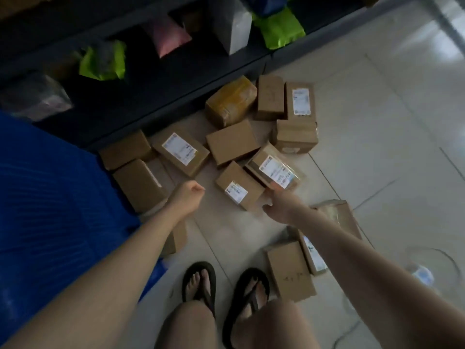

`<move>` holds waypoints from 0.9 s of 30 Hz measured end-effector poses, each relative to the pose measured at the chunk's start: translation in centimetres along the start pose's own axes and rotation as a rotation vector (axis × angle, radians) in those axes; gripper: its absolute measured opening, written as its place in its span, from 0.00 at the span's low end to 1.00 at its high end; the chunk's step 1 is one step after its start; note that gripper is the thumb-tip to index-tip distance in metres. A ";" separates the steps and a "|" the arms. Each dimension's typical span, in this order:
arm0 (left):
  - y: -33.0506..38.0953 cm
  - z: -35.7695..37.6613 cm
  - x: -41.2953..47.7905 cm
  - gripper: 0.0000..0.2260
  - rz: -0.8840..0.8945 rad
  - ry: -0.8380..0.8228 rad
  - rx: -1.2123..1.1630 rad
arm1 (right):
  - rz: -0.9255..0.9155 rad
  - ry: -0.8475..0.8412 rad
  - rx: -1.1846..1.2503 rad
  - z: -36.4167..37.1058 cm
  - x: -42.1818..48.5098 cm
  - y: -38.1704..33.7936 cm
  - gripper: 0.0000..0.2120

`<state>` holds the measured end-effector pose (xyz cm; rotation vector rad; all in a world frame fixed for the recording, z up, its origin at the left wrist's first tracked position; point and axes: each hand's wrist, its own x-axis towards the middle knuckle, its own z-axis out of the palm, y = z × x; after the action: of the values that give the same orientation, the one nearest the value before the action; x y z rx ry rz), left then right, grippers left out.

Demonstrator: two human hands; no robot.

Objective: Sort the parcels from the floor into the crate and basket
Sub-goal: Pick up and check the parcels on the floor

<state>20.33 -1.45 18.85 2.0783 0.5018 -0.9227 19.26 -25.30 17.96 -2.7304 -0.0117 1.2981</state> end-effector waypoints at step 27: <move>-6.2 17.1 22.8 0.25 0.484 0.276 0.321 | 0.365 -0.090 1.055 12.1 24.4 5.6 0.39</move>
<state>23.99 -10.41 -8.67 2.4788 -0.0287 -0.4537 25.12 -28.25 -9.05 -1.7910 0.9115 1.0342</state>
